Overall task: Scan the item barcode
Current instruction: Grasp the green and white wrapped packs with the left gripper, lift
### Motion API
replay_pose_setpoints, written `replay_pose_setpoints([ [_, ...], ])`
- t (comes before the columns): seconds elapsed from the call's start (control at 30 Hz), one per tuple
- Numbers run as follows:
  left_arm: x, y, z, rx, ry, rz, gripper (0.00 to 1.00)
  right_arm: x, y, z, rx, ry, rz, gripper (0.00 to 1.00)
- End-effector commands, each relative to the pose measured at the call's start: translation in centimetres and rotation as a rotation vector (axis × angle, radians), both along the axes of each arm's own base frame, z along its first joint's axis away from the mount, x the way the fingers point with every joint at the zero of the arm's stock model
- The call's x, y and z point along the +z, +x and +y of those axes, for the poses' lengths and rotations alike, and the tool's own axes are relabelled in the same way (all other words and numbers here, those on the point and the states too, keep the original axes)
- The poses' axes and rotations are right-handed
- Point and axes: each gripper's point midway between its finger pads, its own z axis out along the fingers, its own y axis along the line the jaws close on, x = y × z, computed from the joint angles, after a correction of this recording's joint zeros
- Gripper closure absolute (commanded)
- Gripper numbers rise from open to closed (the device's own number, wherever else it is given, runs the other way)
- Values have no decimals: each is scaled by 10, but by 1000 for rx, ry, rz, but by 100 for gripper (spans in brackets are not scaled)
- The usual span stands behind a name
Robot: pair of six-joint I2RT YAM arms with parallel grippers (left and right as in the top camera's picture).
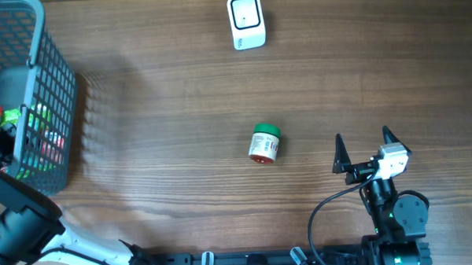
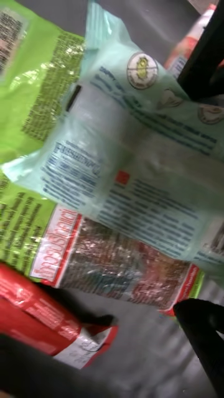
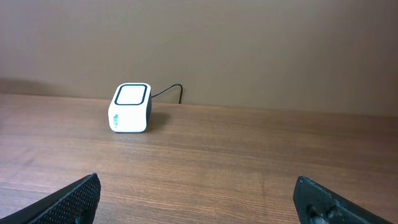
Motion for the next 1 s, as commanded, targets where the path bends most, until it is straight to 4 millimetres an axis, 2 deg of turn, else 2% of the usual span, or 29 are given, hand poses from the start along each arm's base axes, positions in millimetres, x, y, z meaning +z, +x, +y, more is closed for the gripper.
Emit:
replay_pose_setpoints([
  [0.0,14,0,6,4,44,-19,0,1,0,1,10,-11,-7,0],
  [0.37,11,-1,19,-3,80,-23,0,1,0,1,10,-11,-7,0],
  [0.67,-15,-6,20,11,36,15,0,1,0,1,10,-11,-7,0],
  [0.97,-32,-8,19,12,8,40,0,1,0,1,10,-11,-7,0],
])
